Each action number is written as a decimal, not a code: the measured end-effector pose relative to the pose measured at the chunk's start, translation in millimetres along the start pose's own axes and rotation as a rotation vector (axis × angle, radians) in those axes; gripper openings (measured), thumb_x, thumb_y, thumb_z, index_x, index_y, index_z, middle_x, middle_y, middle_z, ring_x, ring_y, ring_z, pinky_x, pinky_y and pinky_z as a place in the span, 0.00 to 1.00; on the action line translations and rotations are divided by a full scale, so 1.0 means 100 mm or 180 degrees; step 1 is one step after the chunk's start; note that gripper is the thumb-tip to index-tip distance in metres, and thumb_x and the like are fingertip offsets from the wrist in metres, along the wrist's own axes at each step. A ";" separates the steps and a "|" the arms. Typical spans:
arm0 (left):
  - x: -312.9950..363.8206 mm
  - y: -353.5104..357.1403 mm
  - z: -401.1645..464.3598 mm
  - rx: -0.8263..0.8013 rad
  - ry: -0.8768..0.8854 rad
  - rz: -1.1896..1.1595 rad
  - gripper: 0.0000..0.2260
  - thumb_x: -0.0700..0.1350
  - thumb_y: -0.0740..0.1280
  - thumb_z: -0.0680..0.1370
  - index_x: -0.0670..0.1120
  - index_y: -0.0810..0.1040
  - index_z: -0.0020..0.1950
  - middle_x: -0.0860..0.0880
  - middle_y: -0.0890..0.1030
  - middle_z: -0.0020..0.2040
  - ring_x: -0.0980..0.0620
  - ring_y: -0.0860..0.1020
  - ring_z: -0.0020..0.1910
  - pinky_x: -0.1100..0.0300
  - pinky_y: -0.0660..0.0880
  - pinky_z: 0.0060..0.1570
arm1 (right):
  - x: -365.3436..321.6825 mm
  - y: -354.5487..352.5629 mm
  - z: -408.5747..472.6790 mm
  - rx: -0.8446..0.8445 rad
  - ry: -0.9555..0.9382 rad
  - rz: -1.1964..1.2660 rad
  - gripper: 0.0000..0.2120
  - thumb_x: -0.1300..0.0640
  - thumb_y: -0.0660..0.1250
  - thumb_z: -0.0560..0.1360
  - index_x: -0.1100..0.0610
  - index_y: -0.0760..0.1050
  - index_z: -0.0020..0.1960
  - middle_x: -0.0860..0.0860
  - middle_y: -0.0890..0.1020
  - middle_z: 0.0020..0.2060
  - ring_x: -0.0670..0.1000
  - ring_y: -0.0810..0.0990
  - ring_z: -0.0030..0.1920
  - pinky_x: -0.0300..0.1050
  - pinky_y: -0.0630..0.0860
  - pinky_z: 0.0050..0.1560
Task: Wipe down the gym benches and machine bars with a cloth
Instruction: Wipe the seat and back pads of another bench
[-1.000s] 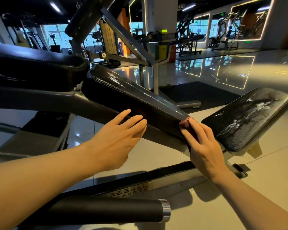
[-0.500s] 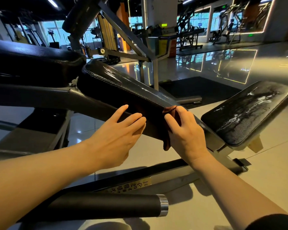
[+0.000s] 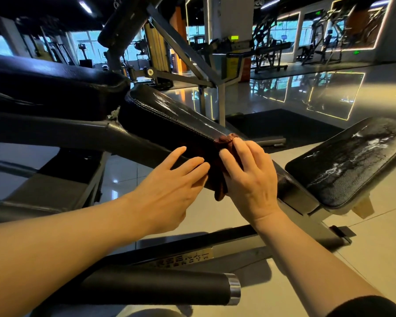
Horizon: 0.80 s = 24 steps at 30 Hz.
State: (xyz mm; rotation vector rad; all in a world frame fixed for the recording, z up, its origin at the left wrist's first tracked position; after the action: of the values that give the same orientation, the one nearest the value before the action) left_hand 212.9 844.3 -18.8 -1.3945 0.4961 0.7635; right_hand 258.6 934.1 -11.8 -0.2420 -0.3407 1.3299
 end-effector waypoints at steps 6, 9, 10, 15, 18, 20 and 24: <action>0.01 0.07 -0.04 -0.0008 0.0028 -0.0078 0.36 0.54 0.77 0.62 0.40 0.75 0.67 0.40 0.74 0.66 0.41 0.69 0.68 0.38 0.53 0.71 | 0.20 -0.01 -0.16 -0.0102 0.0174 -0.0078 0.13 0.53 0.58 0.80 0.61 0.77 0.55 0.60 0.79 0.53 0.59 0.74 0.51 0.50 0.74 0.45; 0.00 0.05 -0.04 -0.0218 0.0058 0.0102 0.36 0.54 0.74 0.66 0.40 0.71 0.70 0.40 0.72 0.69 0.41 0.66 0.71 0.37 0.53 0.71 | 0.38 0.03 -0.39 -0.0428 0.0095 -0.0270 0.16 0.56 0.54 0.80 0.62 0.77 0.56 0.61 0.78 0.55 0.60 0.74 0.50 0.51 0.76 0.43; 0.03 0.05 -0.04 -0.0277 0.0113 0.0162 0.35 0.54 0.70 0.71 0.40 0.66 0.74 0.39 0.66 0.73 0.41 0.60 0.74 0.37 0.47 0.72 | 0.44 0.05 -0.47 -0.0555 0.0037 -0.0395 0.15 0.58 0.57 0.77 0.63 0.76 0.58 0.62 0.78 0.56 0.61 0.74 0.50 0.52 0.77 0.43; 0.26 -0.08 0.15 -0.0207 0.0463 0.0035 0.34 0.52 0.73 0.67 0.39 0.73 0.69 0.39 0.73 0.68 0.41 0.68 0.69 0.40 0.57 0.70 | 0.48 -0.05 -0.56 -0.0575 -0.0188 -0.0481 0.16 0.63 0.67 0.74 0.63 0.74 0.60 0.63 0.77 0.56 0.61 0.72 0.51 0.53 0.78 0.42; 0.45 -0.13 0.35 -0.0126 0.0538 -0.0116 0.31 0.52 0.73 0.67 0.40 0.75 0.67 0.40 0.73 0.67 0.41 0.68 0.68 0.40 0.55 0.72 | 0.29 -0.11 -0.47 -0.0321 -0.0519 -0.0144 0.12 0.61 0.58 0.81 0.60 0.71 0.63 0.60 0.79 0.58 0.60 0.76 0.53 0.50 0.76 0.42; 0.58 -0.03 0.42 -0.0161 0.0525 -0.0019 0.30 0.51 0.64 0.76 0.41 0.63 0.76 0.41 0.61 0.75 0.42 0.56 0.75 0.42 0.39 0.73 | 0.23 -0.03 -0.49 -0.0402 -0.0709 -0.0148 0.12 0.60 0.61 0.79 0.60 0.73 0.62 0.59 0.78 0.60 0.60 0.77 0.57 0.49 0.76 0.43; 0.66 0.17 0.47 -0.0443 0.0565 -0.0026 0.32 0.53 0.59 0.79 0.43 0.52 0.79 0.42 0.48 0.79 0.42 0.43 0.78 0.45 0.24 0.63 | 0.45 0.22 -0.69 -0.0779 -0.0558 -0.0264 0.12 0.64 0.60 0.78 0.62 0.72 0.61 0.61 0.73 0.61 0.61 0.75 0.56 0.52 0.78 0.45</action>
State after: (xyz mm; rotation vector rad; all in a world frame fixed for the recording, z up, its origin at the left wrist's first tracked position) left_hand 238.9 903.0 -71.6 -1.6018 0.5834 0.6810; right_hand 273.3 984.0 -78.9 -0.3132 -0.6567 1.2296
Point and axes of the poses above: each hand's wrist, its own z-axis towards the middle knuckle, its own y-axis out of the palm, x = y × z, the point moved 9 cm from there along z, towards the middle knuckle
